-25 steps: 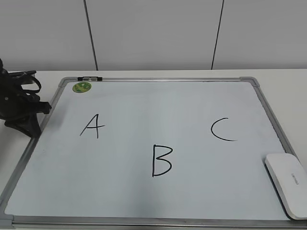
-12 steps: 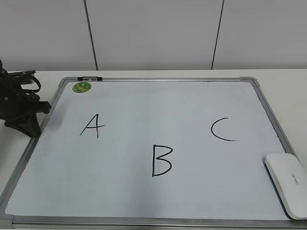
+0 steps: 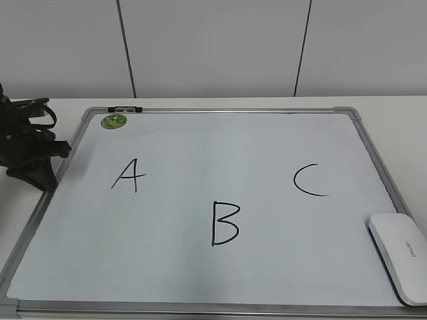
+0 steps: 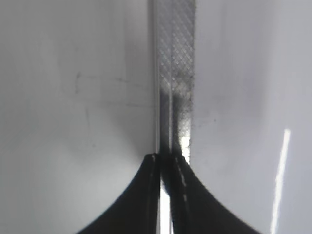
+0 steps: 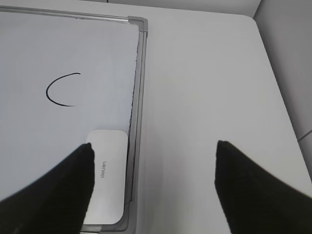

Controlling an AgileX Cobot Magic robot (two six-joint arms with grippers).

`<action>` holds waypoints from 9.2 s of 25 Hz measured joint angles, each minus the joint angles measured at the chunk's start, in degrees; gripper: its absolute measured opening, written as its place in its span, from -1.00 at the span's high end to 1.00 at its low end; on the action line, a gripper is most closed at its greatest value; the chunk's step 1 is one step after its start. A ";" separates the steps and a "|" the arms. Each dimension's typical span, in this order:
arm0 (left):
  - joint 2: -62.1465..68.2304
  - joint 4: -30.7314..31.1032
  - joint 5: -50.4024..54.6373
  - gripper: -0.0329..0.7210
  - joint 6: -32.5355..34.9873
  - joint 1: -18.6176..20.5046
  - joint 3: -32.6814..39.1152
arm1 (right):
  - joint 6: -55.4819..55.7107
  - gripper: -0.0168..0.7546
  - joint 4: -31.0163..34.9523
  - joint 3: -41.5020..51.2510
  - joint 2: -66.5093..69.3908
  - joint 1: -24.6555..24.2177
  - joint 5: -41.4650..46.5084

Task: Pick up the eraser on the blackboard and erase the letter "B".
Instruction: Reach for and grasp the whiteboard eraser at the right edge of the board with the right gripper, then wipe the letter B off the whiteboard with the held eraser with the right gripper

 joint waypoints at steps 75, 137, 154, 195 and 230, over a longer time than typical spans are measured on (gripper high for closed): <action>0.00 -0.43 0.19 0.89 0.20 0.00 -0.08 | 2.56 -0.74 5.24 -8.52 66.83 7.86 -6.94; 0.00 -0.62 0.44 0.89 0.20 0.00 -0.12 | 2.50 -0.49 7.61 -48.26 88.85 31.96 10.44; 0.00 -0.74 0.44 0.89 0.20 0.00 -0.12 | 2.65 -0.49 5.28 -51.53 93.49 31.96 9.81; 0.00 -0.74 0.44 0.89 0.20 0.00 -0.12 | 7.28 -0.49 -4.02 -54.82 94.84 44.95 8.13; 0.00 -0.51 0.33 0.89 0.20 0.00 -0.12 | 6.20 -0.49 -4.22 -55.08 95.60 40.75 9.25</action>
